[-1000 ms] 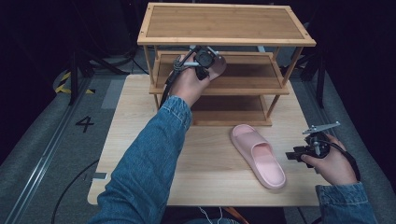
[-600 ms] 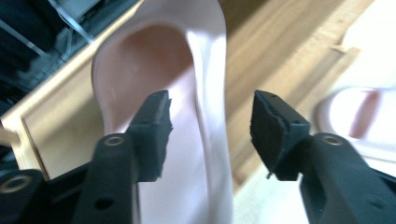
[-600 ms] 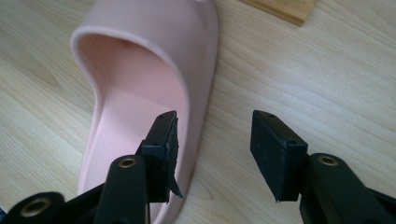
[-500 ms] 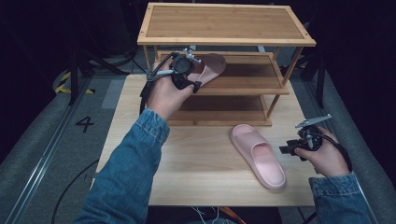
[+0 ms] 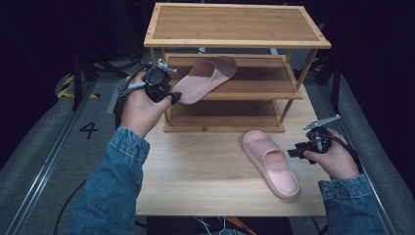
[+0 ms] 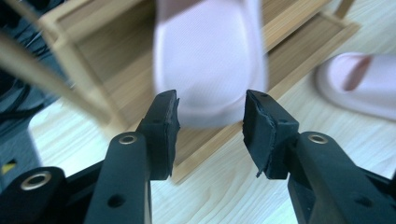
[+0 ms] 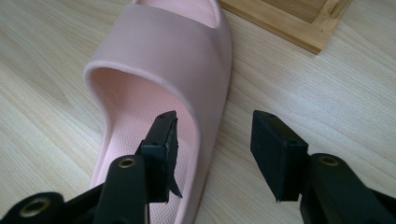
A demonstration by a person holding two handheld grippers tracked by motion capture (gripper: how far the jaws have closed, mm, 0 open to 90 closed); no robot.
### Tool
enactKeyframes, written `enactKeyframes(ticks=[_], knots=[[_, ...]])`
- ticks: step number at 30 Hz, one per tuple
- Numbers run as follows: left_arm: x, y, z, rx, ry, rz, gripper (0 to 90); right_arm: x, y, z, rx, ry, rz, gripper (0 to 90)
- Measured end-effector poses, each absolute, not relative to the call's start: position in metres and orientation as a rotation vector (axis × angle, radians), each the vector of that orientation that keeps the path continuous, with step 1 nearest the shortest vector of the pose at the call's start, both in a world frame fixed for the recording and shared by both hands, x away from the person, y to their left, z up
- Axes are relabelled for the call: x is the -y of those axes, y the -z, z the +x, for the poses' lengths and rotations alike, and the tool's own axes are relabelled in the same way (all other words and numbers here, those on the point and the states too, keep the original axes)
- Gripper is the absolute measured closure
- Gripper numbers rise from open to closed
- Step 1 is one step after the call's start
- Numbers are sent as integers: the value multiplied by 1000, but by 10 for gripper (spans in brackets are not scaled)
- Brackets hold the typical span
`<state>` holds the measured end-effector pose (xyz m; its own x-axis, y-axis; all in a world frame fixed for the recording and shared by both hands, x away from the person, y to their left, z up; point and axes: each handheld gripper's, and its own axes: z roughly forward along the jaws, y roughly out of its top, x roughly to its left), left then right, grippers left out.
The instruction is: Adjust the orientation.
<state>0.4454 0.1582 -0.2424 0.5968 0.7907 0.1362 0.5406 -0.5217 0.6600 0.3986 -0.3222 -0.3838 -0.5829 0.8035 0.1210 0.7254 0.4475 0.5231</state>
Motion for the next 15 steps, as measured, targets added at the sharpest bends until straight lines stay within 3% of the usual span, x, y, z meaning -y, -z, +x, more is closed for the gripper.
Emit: enactKeyframes(ticks=[15], knots=[[-183,268,471,-1200,-580,2230,747,329,386,392,-2531,-802,1389,523]])
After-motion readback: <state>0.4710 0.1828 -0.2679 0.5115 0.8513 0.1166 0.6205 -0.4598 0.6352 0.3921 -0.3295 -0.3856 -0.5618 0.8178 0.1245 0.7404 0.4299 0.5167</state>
